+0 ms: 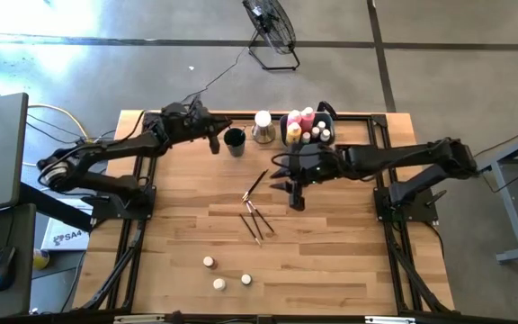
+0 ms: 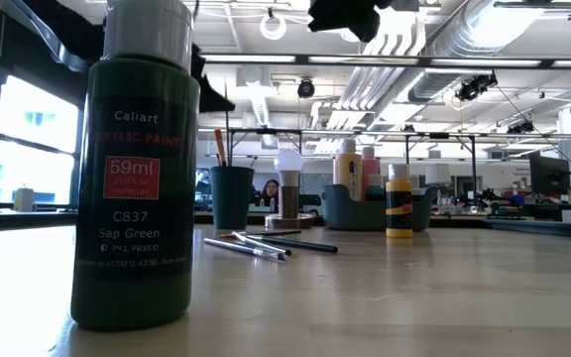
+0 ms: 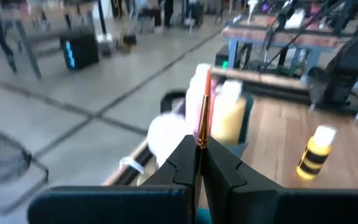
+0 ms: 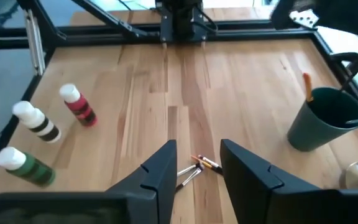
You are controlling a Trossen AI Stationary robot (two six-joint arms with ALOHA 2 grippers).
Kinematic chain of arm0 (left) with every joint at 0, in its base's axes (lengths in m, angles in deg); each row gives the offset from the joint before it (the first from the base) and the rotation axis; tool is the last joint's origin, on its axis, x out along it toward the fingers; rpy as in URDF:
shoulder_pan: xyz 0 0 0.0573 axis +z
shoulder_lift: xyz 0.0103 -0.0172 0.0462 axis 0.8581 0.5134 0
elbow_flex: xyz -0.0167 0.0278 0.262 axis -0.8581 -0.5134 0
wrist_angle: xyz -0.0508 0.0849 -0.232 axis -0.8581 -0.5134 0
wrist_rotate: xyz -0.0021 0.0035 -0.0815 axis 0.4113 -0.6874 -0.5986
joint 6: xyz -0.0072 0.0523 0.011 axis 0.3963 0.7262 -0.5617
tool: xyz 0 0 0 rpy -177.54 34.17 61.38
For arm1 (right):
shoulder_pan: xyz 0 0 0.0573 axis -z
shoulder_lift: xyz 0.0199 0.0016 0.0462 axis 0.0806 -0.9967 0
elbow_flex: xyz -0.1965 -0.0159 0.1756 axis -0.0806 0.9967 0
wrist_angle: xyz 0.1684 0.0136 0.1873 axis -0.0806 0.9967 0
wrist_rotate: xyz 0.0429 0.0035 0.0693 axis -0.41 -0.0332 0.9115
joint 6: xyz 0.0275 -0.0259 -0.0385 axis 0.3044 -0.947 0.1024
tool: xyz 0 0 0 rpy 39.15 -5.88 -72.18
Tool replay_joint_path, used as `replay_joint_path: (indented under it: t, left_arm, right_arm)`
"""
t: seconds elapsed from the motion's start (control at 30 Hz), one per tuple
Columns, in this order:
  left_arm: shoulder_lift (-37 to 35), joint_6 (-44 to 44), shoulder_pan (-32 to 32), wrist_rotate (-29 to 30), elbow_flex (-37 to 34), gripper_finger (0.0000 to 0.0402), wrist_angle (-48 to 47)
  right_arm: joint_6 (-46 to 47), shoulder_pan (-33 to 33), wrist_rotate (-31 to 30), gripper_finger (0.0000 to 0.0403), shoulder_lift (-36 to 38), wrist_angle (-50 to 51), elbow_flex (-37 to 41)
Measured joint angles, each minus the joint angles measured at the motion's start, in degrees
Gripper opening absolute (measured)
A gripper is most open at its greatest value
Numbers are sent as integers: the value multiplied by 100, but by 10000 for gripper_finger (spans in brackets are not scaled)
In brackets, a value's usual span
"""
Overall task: Pick & Place Paint Supplies
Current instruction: Put the gold paintbrush into the blue cup
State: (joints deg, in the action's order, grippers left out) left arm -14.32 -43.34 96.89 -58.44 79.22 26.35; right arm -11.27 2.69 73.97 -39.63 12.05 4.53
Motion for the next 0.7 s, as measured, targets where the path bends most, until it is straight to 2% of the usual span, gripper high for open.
replay_joint_path:
  t: [0.43, 0.7]
  left_arm:
    - [1362, -67, 131, 105, 2, 6, 755]
    - [1844, -158, 133, 200, 0, 6, 883]
  right_arm:
    - [42, 4, 22, 112, -262, -124, 2]
    - [44, 4, 26, 111, -261, -168, 2]
